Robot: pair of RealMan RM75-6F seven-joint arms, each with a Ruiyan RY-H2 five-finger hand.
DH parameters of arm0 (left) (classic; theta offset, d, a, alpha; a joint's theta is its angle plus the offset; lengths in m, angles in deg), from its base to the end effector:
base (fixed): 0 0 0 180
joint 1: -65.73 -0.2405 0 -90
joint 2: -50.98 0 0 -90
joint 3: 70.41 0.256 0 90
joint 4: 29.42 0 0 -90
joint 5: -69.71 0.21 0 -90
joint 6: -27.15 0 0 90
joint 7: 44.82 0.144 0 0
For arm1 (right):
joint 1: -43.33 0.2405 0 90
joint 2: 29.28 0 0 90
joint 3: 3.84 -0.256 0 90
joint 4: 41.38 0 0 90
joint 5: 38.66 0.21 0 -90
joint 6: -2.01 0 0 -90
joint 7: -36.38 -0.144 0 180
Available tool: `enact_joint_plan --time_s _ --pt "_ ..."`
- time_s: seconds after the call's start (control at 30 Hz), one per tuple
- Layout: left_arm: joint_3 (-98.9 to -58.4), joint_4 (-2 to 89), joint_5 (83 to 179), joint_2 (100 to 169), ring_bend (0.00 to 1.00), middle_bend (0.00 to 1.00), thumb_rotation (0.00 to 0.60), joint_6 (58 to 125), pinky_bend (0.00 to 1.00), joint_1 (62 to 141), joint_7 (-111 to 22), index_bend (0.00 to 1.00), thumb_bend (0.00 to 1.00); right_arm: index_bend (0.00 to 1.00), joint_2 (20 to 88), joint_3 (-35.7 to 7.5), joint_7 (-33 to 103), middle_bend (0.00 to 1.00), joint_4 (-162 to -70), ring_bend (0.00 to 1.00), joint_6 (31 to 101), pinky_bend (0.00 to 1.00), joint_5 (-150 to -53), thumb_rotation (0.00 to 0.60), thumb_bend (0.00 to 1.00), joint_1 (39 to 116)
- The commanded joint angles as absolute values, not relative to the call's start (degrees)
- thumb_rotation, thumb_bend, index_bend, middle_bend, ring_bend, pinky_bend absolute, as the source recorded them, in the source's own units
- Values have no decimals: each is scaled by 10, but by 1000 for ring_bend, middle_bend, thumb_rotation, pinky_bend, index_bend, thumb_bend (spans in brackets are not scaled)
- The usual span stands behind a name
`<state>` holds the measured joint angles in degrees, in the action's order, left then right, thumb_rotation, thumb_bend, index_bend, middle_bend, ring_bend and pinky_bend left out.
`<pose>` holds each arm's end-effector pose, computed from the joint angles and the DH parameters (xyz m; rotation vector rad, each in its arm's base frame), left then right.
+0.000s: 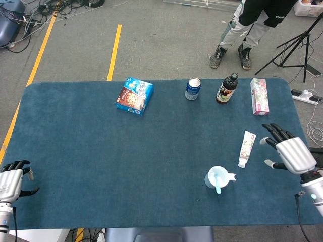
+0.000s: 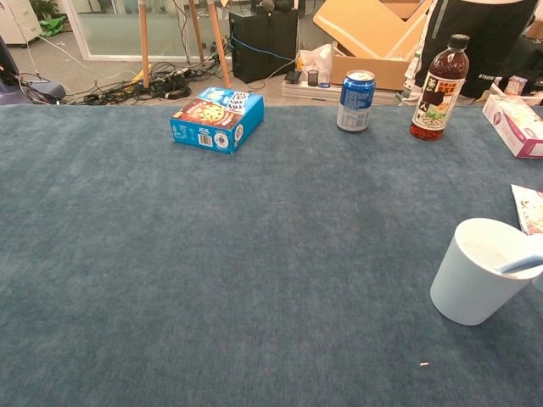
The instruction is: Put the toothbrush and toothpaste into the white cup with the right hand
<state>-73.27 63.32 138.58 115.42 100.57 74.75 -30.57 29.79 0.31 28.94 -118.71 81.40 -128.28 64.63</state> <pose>-0.3445 0.1977 0.1449 -1.3756 -0.9761 -0.5302 -0.3166 -0.2570 0.1932 1.7156 -0.6480 0.8054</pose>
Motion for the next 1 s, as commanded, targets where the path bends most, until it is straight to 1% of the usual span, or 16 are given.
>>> enact_joint_plan --time_s 0.03,0.27,0.47,0.77,1.0 --pt "-733 634 1386 1154 189 251 600 1006 197 747 -305 589 0 405 308 -11 346 90 -1166 65 776 288 -1254 600 53 644" --pt "-732 633 1386 1154 189 251 600 1006 197 747 -306 589 0 398 336 -8 383 69 -1132 43 712 264 -1241 600 53 650" --pt "-733 633 1386 1153 189 251 600 1006 197 747 -308 588 0 398 365 -2 397 63 -1100 31 673 254 -1243 600 53 655" --pt "-732 632 1384 1155 189 251 600 1003 197 748 -304 588 0 396 409 -7 412 61 -1053 30 651 252 -1253 600 54 666" --pt "-732 633 1384 1155 189 251 600 1003 198 748 -305 588 0 321 438 -10 426 32 -1027 9 629 224 -1260 600 52 679"
